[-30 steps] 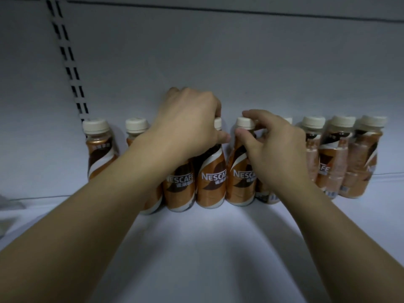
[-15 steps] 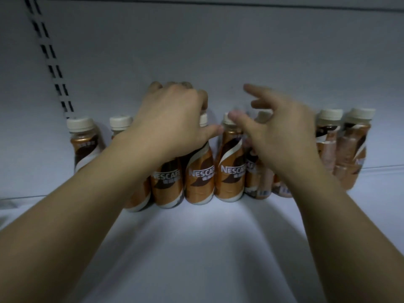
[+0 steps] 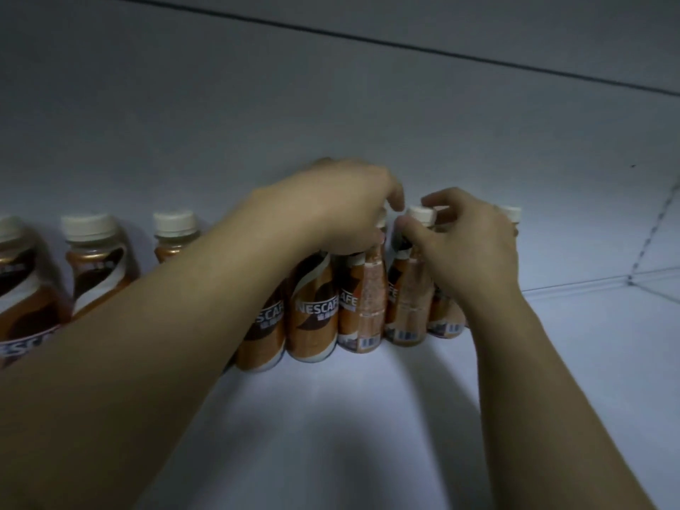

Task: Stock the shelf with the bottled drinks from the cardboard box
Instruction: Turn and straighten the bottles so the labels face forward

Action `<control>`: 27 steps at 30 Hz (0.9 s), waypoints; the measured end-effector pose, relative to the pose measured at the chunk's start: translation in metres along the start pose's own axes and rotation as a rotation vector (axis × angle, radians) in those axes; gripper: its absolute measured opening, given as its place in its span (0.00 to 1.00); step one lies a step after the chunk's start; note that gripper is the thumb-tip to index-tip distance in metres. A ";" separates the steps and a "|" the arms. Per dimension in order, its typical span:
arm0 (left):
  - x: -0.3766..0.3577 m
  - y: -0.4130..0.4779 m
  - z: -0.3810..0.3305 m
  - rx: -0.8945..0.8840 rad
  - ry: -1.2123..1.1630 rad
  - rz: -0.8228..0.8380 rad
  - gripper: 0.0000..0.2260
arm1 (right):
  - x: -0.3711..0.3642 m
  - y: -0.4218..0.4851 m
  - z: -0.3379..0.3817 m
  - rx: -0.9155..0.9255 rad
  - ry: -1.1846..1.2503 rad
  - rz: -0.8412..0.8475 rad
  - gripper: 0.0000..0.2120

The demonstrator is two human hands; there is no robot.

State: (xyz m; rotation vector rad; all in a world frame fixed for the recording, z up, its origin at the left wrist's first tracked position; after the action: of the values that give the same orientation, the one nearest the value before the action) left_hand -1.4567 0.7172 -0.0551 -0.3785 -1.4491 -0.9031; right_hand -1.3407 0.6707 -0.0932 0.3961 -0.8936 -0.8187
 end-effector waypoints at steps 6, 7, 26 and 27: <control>-0.007 0.004 0.006 -0.028 -0.157 -0.006 0.20 | -0.013 -0.002 -0.012 -0.100 0.014 0.031 0.25; -0.006 0.004 0.007 -0.032 -0.165 -0.020 0.20 | -0.012 -0.001 -0.013 -0.100 0.021 0.026 0.23; -0.003 0.004 0.006 0.130 0.073 -0.179 0.21 | -0.009 0.003 -0.016 -0.062 0.217 0.144 0.23; -0.003 0.002 0.005 0.113 0.064 -0.168 0.22 | -0.002 0.004 -0.014 -0.048 0.160 0.082 0.23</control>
State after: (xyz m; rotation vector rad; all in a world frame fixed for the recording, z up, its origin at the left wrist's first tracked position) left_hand -1.4583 0.7233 -0.0567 -0.1447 -1.4810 -0.9536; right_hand -1.3281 0.6745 -0.1006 0.3749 -0.7353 -0.7219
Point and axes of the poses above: each hand's wrist, its own y-axis towards the middle knuckle, its own x-axis out of the back of the hand, z = x × y, the point moved 9 cm from there along y, towards the middle knuckle, and after that the axes turned 3 degrees about z, right-handed, at the moved point
